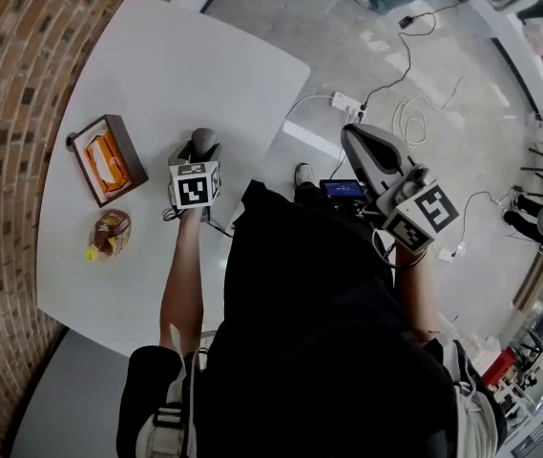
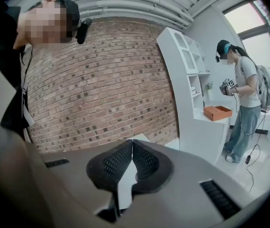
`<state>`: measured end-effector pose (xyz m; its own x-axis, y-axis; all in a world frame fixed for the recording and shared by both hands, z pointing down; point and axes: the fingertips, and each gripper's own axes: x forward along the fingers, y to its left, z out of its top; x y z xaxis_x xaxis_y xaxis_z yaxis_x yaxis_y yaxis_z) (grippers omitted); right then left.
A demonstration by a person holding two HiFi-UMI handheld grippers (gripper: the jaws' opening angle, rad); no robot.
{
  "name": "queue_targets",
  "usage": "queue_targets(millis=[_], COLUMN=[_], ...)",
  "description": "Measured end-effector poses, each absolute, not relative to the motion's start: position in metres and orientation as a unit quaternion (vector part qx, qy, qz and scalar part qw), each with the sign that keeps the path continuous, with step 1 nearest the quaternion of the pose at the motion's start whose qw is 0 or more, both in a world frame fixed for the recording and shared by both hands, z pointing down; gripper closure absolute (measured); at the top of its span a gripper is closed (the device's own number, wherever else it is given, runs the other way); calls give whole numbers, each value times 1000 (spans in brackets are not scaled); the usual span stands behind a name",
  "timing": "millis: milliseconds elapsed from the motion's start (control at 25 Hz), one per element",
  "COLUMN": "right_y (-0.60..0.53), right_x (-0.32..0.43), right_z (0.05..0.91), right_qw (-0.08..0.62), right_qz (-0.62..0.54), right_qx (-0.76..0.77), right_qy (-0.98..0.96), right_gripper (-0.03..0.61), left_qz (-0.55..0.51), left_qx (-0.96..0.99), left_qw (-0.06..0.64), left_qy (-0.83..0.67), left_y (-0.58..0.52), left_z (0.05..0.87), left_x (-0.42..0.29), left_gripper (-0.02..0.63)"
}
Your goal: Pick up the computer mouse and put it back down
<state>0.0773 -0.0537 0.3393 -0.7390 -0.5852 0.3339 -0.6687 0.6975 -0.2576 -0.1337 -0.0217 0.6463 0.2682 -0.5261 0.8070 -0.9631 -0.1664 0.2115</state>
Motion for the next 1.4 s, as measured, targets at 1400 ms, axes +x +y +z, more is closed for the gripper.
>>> queue_targets(millis=[1400], right_y=[-55], right_x=[102], right_z=[344], right_qw=[128], right_qz=[180], right_qx=[361], right_qy=[-906], right_gripper=[560], left_qz=[380], left_qx=[659], left_qw=[399], left_qy=[-513], left_y=[-6], left_z=[699], left_x=[-133], left_gripper=[313])
